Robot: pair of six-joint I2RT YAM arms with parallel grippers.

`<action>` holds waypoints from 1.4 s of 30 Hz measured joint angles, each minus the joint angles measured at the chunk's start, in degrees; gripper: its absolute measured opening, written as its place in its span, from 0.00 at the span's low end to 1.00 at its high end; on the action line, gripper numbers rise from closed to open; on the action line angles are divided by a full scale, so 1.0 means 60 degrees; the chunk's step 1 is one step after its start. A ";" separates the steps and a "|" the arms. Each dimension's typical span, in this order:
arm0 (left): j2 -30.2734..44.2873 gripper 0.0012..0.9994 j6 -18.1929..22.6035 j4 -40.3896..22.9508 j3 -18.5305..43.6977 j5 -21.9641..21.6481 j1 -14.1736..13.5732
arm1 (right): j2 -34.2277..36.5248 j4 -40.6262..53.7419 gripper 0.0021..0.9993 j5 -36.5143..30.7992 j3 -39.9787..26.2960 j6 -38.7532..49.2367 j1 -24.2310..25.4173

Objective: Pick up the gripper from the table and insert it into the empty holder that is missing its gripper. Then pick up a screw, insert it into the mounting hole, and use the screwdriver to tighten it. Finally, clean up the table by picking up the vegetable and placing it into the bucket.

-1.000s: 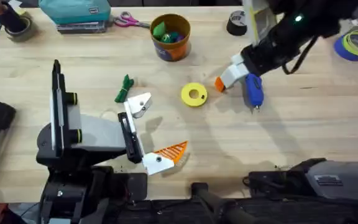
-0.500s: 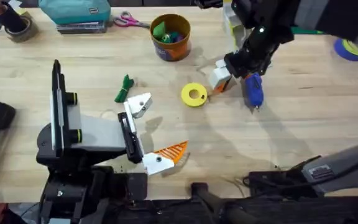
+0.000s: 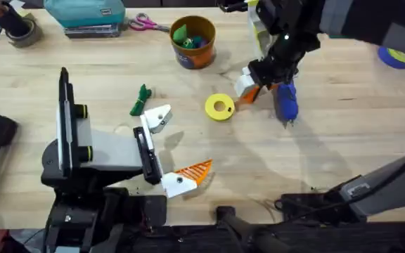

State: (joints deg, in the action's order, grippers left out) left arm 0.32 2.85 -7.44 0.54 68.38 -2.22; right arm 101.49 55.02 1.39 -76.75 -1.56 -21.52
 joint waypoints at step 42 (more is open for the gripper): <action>-0.0003 0.99 0.0000 0.0000 0.0000 0.0000 0.0000 | -0.3019 0.1821 0.01 0.0004 -0.1508 -0.0063 0.0007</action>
State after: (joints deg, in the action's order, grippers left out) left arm 0.30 2.85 -7.44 0.54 68.38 -2.22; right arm 83.38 65.95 1.41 -85.80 -1.94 -21.47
